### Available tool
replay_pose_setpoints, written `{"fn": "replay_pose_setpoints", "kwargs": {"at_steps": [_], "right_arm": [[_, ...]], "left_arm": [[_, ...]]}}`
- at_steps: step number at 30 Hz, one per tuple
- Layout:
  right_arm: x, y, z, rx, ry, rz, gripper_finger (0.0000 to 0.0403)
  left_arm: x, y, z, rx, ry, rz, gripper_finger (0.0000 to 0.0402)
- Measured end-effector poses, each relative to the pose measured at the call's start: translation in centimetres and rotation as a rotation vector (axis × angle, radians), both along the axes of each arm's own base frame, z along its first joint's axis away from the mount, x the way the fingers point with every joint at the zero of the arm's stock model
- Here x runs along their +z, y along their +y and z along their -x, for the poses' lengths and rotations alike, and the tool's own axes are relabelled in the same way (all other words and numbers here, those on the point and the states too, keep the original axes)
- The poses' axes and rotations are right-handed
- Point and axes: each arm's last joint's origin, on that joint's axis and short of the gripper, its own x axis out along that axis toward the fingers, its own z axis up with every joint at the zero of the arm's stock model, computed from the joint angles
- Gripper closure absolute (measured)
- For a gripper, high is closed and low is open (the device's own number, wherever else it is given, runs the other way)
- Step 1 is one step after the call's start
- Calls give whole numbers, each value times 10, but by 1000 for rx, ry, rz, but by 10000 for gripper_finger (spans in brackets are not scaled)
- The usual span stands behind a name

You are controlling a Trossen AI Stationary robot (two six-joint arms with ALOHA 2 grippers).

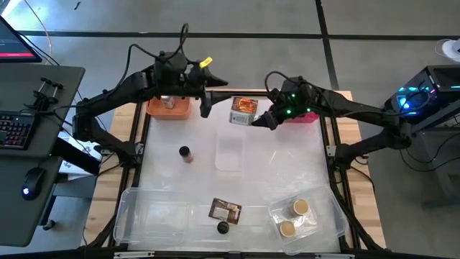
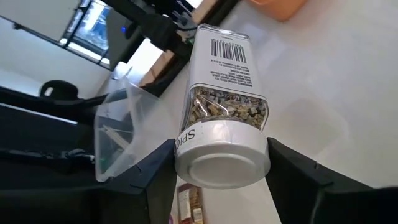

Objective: Sort spices by type
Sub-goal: Put the white seasoning bottle into the orange bin

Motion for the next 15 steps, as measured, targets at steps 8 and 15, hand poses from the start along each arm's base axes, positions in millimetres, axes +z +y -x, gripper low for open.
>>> {"fn": "replay_pose_setpoints", "kwargs": {"at_steps": [8,15], "right_arm": [[6,-1,-6,-2,-78,-13,200],[5,-2,-6,-3,-75,-16,200]], "left_arm": [[-19,-17,-24,-153,110,-203,132],[-52,-43,-60,-164,303,-470,91]]}}
